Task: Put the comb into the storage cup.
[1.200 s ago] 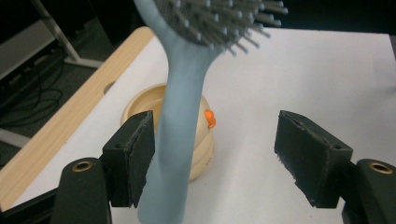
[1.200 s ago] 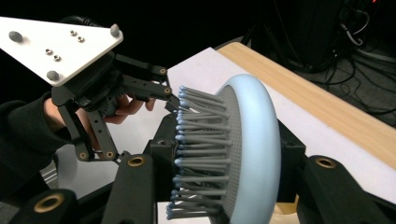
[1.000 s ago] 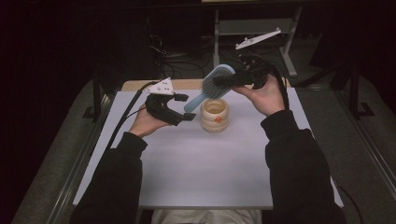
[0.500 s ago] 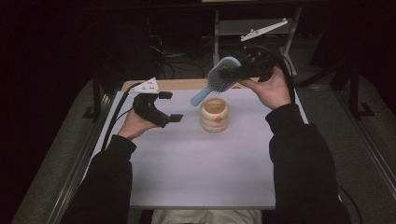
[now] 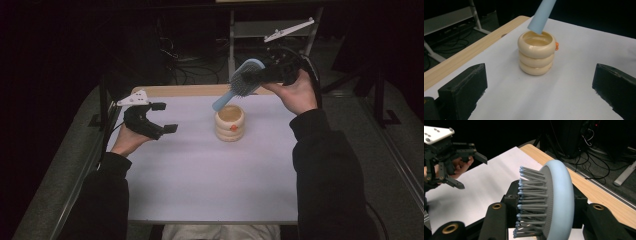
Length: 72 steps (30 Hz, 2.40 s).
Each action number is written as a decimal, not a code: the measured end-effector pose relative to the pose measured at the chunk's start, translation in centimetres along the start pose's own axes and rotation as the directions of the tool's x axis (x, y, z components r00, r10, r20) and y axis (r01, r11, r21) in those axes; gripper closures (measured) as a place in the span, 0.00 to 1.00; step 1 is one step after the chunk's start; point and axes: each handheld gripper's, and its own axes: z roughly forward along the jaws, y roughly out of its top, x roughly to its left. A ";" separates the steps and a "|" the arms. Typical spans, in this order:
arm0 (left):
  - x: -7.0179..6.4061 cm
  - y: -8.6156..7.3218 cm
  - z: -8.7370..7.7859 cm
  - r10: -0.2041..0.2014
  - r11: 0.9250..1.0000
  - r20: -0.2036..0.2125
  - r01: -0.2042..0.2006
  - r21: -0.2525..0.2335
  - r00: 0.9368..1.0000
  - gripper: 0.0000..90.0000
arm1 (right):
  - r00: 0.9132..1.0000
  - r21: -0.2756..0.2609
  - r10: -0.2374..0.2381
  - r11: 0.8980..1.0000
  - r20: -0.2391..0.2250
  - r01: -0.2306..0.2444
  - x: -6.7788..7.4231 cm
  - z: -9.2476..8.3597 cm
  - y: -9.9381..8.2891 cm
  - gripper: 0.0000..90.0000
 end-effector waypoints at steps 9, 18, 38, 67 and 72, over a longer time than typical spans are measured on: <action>0.3 -1.4 -0.9 -0.009 1.000 -0.021 0.009 -0.011 1.000 0.00 | 1.000 0.019 -0.002 1.000 0.023 0.001 -0.5 -0.1 -0.3 0.60; 0.3 -2.7 -1.8 -0.020 0.999 -0.030 0.018 -0.048 0.999 0.00 | 0.999 0.025 0.005 1.000 0.033 -0.006 -1.1 -0.2 -1.1 0.60; 0.8 -5.3 -4.3 -0.063 0.992 -0.065 0.056 -0.110 0.996 0.00 | 0.998 0.073 0.038 0.996 0.042 -0.041 -2.4 2.0 -3.1 0.60; 1.3 -10.7 -6.1 -0.164 0.984 -0.096 0.157 -0.080 0.982 0.00 | 0.997 0.121 0.074 0.990 0.004 -0.074 -3.4 6.0 -5.7 0.60; 1.3 -11.7 -5.9 -0.170 0.985 -0.111 0.165 -0.049 0.979 0.00 | 0.996 0.117 0.088 0.989 -0.006 -0.087 -3.6 6.4 -6.3 0.59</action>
